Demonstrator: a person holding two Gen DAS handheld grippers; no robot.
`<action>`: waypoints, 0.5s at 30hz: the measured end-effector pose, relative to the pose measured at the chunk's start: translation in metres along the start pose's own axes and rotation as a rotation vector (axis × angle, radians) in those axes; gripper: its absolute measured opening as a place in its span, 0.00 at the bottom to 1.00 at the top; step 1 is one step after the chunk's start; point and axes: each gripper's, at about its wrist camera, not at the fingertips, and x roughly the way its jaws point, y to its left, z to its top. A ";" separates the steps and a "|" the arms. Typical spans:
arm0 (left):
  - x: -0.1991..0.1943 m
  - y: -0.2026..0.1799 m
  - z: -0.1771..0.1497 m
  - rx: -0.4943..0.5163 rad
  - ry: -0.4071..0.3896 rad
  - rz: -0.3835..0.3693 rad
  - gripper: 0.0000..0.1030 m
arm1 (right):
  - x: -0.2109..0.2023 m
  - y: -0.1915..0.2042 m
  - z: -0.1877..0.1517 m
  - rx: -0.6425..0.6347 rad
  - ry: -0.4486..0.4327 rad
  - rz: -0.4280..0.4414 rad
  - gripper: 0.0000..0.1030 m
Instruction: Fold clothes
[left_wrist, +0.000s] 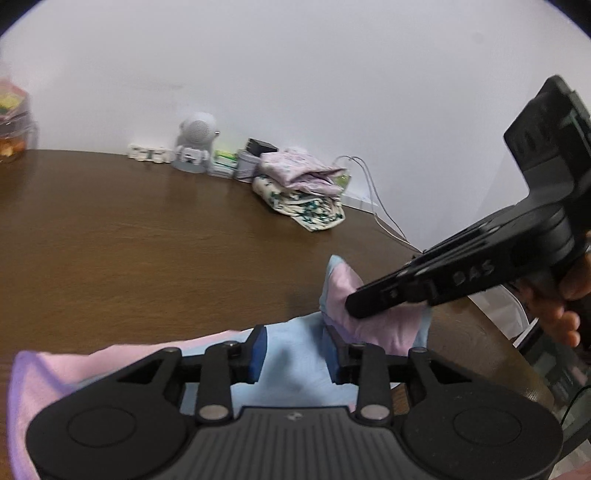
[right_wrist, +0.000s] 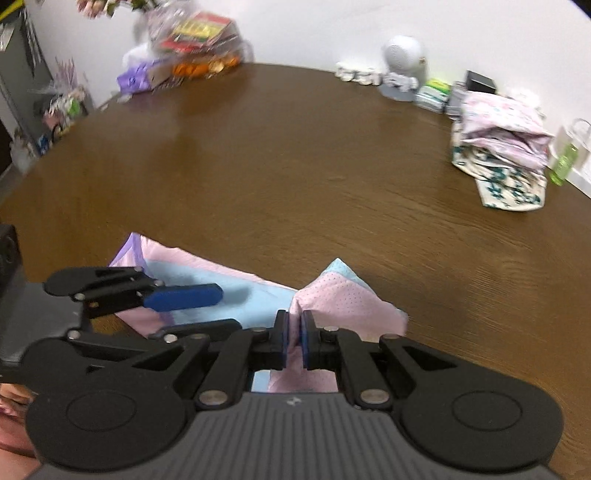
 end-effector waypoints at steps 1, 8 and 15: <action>-0.004 0.003 -0.001 -0.004 -0.006 0.005 0.31 | 0.005 0.005 0.001 -0.007 0.006 0.001 0.06; -0.022 0.022 -0.005 -0.038 -0.033 0.045 0.37 | 0.033 0.030 0.001 -0.016 0.019 0.040 0.05; -0.026 0.027 -0.011 -0.068 -0.016 0.072 0.45 | 0.038 0.009 -0.008 0.124 -0.050 0.184 0.15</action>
